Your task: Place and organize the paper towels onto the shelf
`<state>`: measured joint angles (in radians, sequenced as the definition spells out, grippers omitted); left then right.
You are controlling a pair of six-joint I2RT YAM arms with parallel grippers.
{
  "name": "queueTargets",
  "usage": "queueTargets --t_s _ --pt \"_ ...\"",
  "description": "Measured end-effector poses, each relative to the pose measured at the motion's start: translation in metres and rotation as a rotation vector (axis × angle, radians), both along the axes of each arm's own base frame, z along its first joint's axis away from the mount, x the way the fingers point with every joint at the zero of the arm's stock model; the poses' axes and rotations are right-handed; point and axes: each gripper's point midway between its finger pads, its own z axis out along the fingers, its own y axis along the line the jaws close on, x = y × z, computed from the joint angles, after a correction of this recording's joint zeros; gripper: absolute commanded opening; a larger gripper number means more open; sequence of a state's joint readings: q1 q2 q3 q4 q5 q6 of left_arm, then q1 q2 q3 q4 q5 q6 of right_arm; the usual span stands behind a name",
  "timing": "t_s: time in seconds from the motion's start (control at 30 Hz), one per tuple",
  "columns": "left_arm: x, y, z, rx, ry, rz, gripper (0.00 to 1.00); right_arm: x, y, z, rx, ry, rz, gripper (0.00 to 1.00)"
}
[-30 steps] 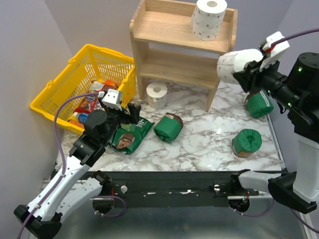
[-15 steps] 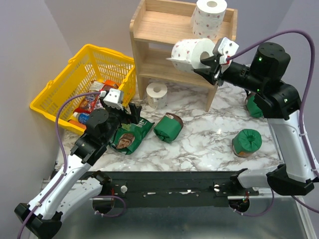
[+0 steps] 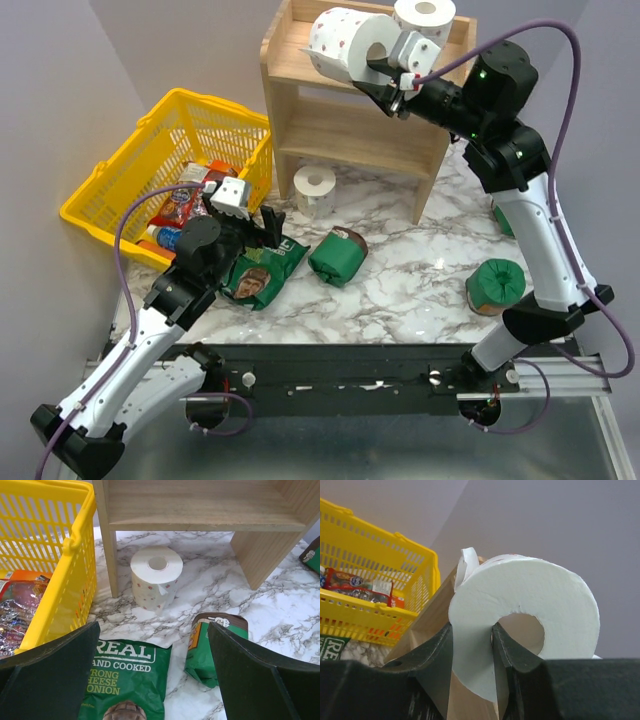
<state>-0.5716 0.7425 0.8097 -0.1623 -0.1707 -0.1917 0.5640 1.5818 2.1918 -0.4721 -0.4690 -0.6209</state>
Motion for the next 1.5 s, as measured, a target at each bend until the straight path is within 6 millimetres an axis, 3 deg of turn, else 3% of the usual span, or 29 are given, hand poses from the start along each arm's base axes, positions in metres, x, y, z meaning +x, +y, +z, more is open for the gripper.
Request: queueTargets --t_s 0.53,0.77,0.9,1.0,1.27,1.5 --pt "-0.001 -0.006 -0.004 0.003 0.013 -0.028 0.99 0.069 0.032 -0.028 -0.073 -0.062 -0.078 0.48" --pt "-0.001 -0.006 -0.004 0.003 0.014 -0.034 0.99 0.087 0.043 -0.015 -0.038 -0.146 -0.092 0.52" --pt "-0.001 -0.007 -0.004 0.003 0.014 -0.035 0.99 0.099 0.046 -0.011 -0.018 -0.184 -0.120 0.66" --pt "-0.001 -0.007 -0.004 0.003 0.014 -0.037 0.99 0.110 0.049 -0.007 0.010 -0.205 -0.141 0.70" --pt "-0.002 -0.008 -0.005 0.003 0.017 -0.045 0.99 0.111 0.041 0.013 0.103 -0.204 -0.185 0.66" --pt "-0.002 -0.009 -0.005 0.003 0.017 -0.048 0.99 0.106 0.020 0.007 0.162 -0.103 -0.262 0.58"
